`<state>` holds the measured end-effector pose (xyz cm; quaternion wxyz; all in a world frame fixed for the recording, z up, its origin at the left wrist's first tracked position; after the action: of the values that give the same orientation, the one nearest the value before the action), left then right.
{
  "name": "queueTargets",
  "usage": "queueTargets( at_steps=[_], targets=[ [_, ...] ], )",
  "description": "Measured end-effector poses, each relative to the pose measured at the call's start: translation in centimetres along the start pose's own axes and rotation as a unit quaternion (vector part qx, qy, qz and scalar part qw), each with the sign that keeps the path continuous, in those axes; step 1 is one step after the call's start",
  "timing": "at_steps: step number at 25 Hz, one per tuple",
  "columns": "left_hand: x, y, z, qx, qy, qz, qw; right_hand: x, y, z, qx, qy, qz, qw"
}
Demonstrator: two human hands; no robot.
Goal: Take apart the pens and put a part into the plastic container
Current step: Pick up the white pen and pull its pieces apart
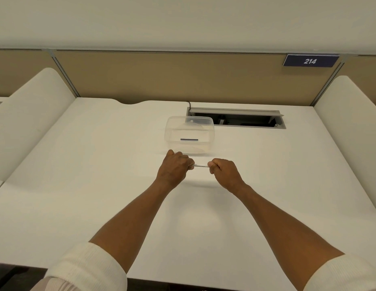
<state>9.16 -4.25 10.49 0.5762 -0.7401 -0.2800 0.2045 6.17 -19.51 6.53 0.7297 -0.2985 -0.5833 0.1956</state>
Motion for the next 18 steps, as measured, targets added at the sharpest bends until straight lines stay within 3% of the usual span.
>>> queueTargets(
  at_steps=[6, 11, 18],
  targets=[
    [-0.23, -0.98, -0.68, -0.021, 0.007, -0.019, 1.000, -0.82, 0.25, -0.19, 0.024, 0.112, -0.115, 0.987],
    [0.34, -0.87, -0.28, -0.028, -0.009, -0.010, 1.000, -0.71, 0.24, -0.10, 0.021, 0.052, -0.121, 0.991],
    [0.03, -0.65, -0.15, -0.025, -0.005, -0.012, 1.000, -0.11, -0.24, 0.16, 0.003, 0.008, -0.037, 0.999]
  ],
)
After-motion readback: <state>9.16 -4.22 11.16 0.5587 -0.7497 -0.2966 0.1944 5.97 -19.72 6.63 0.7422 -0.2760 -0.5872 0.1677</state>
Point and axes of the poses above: each hand's wrist, its own z-axis away from the middle knuckle, its own y-axis out of the palm, x = y × z, the point moved 9 cm from there along -z, towards the middle knuckle, and after that the axes turned 10 degrees about y, right-handed, at the moved point
